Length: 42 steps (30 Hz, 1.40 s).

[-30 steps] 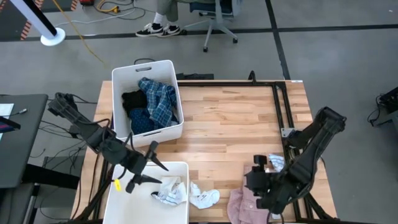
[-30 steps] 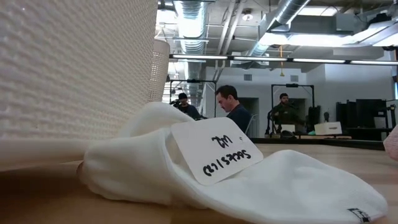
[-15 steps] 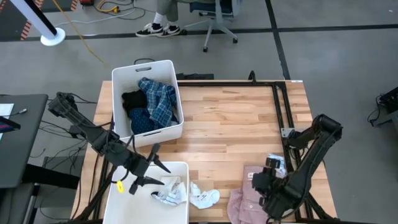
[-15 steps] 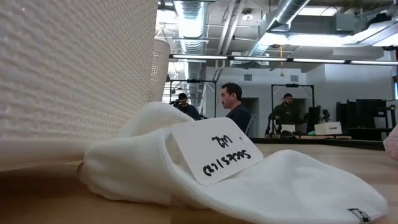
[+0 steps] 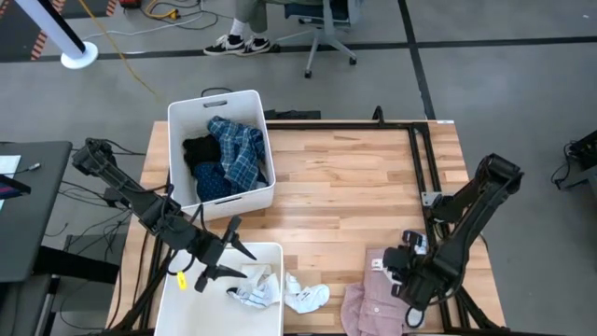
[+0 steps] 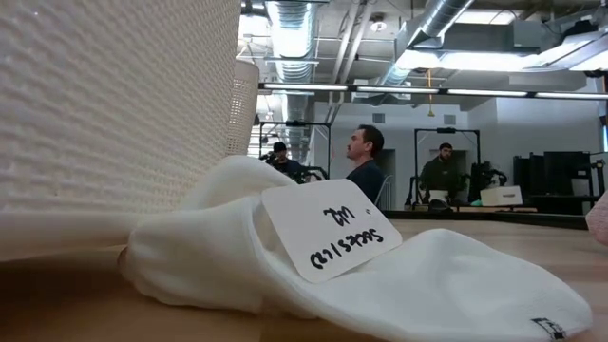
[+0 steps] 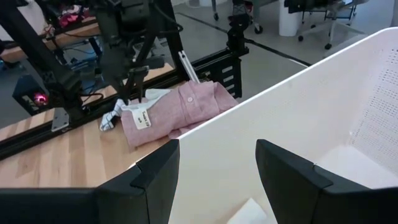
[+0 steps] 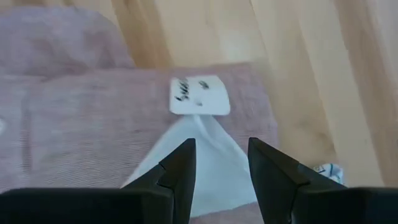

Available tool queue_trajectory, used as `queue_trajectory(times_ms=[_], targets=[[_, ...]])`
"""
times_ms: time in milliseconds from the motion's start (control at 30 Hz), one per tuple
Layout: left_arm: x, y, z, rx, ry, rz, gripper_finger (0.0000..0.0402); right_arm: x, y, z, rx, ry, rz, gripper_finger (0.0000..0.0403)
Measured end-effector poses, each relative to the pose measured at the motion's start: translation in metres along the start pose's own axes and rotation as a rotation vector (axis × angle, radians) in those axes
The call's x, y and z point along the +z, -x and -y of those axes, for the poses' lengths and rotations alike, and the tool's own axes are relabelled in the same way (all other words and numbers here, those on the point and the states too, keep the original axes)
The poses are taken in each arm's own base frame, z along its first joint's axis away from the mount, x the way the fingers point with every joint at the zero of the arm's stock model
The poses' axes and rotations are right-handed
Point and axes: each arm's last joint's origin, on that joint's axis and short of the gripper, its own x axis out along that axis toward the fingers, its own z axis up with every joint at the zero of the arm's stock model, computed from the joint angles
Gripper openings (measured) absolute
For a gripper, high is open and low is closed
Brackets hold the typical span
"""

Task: Sort clothes
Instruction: Put the right white sock into the bottom white laundry organizer

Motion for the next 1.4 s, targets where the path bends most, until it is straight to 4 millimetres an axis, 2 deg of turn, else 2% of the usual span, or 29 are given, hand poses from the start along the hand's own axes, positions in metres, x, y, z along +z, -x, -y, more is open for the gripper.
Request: queue_trajectory(times_ms=[200,333,433,600,800,1000,1400], targets=[[0.0,0.0,0.0,0.0,-0.007,-0.001,0.0205,-0.009,-0.019,0.005,0.019,0.001,-0.015,0.016],[0.0,0.0,0.0,0.0,-0.007,-0.001,0.0205,-0.009,-0.022,0.004,0.024,0.051,-0.02,0.0152],[0.0,0.0,0.0,0.0,-0.007,-0.001,0.0205,-0.009,-0.022,0.003,0.033,0.083,-0.019,0.0118],[0.001,0.0,0.0,0.004,-0.006,0.007,0.0205,-0.008,-0.022,0.0,0.063,0.154,-0.016,0.0016],[0.001,0.0,-0.001,0.015,-0.005,0.01,0.0205,-0.006,-0.02,-0.001,0.072,0.172,-0.013,0.0003],[0.002,0.0,-0.003,0.033,-0.009,0.019,0.0205,0.015,0.003,-0.006,0.083,0.224,0.061,0.0001],[0.011,0.0,-0.008,0.072,-0.052,0.11,0.0205,0.084,0.081,-0.004,0.054,0.426,0.387,0.0]])
